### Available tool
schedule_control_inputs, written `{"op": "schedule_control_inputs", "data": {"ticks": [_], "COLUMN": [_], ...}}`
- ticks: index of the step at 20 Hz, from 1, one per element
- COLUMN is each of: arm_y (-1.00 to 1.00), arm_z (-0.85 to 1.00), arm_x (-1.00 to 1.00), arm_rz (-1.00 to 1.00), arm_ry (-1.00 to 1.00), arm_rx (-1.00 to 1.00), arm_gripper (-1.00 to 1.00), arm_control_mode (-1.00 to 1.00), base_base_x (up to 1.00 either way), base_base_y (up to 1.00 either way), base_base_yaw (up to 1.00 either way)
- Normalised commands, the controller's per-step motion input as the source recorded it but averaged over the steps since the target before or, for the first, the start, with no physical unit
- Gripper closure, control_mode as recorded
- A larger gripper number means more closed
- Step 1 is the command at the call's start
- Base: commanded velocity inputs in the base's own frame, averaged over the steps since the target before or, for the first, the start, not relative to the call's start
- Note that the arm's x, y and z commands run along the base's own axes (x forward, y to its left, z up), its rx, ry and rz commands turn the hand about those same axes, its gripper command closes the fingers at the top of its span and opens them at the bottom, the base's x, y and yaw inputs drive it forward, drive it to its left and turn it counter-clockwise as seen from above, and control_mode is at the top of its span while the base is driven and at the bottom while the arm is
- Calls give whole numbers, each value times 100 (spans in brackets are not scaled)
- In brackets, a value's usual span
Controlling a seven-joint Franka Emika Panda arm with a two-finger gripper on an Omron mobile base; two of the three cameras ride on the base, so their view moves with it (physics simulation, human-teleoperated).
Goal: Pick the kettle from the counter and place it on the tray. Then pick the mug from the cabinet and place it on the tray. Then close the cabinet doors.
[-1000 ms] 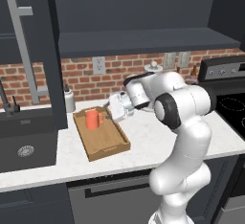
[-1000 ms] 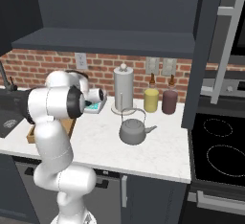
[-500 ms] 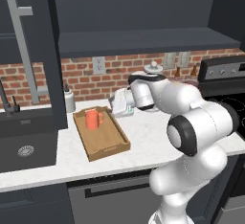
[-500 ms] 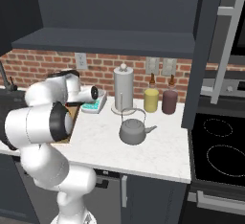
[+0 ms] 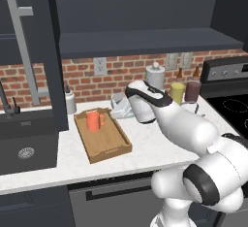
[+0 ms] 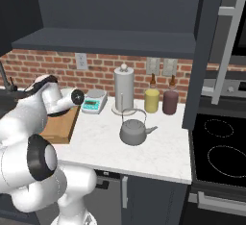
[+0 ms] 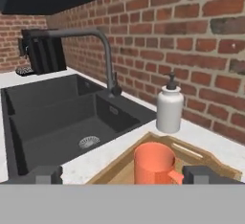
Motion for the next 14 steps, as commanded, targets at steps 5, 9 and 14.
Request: {"op": "schedule_control_inputs", "data": {"ticks": [5, 9, 14], "arm_y": [-1, -22, -37], "arm_z": [48, 49, 46], "arm_x": [-42, -32, -24], "arm_rz": [-40, -41, -39], "arm_ry": [24, 31, 38], "arm_rx": [0, 0, 0], "arm_gripper": [-100, -100, -100], "arm_control_mode": [-100, -100, -100], "base_base_x": [0, 0, 0], "base_base_y": [0, 0, 0], "base_base_yaw": [0, 0, 0]}}
